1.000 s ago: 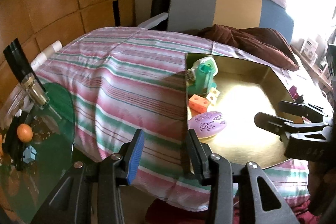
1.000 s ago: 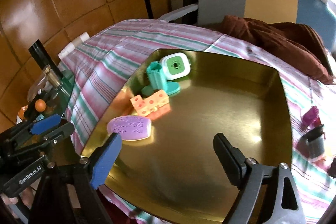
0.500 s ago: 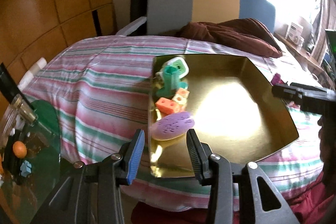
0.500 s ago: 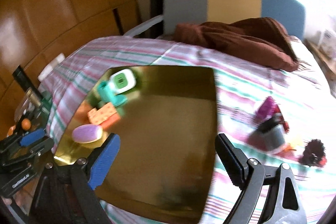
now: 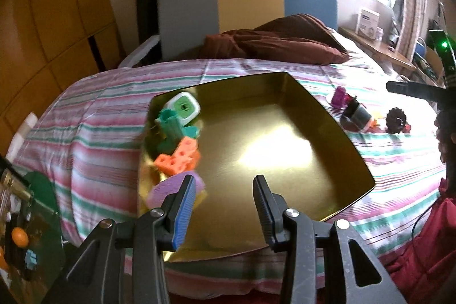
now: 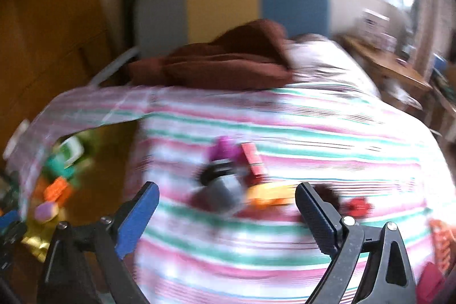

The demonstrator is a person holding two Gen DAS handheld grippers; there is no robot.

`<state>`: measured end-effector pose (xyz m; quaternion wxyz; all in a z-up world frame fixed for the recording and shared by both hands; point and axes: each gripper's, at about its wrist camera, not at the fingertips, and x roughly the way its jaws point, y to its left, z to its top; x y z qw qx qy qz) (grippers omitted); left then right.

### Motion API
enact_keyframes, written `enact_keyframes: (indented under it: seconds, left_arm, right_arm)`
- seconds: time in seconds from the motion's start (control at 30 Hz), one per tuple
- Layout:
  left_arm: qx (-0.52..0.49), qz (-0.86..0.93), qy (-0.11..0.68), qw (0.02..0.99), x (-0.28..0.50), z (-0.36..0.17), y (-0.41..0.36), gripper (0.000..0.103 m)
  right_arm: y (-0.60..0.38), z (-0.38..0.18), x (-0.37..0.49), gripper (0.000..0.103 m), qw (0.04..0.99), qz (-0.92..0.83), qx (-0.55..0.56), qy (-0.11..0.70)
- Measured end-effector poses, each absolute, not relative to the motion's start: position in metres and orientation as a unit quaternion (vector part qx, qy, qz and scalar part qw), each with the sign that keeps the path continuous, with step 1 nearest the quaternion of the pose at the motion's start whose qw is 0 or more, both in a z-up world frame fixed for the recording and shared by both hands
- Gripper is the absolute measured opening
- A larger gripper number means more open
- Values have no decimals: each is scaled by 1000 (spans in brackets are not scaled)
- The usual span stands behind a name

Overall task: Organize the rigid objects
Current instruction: 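Move both grippers away from the tray toward the remaining toys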

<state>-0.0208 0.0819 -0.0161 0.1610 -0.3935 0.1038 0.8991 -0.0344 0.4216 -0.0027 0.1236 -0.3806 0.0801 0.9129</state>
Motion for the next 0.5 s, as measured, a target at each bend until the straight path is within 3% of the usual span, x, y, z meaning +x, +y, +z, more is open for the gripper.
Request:
enact_keyframes:
  seconds: [0.27,0.5]
  left_arm:
    - [-394,888,132,196,-24,-18,129,42]
    - [-409,871,135,237,-30,-24,166,42]
  right_arm:
    - [525,-44,-7,98,280,866,-376,175]
    - [557,-48,5,98,301,842,-370,251]
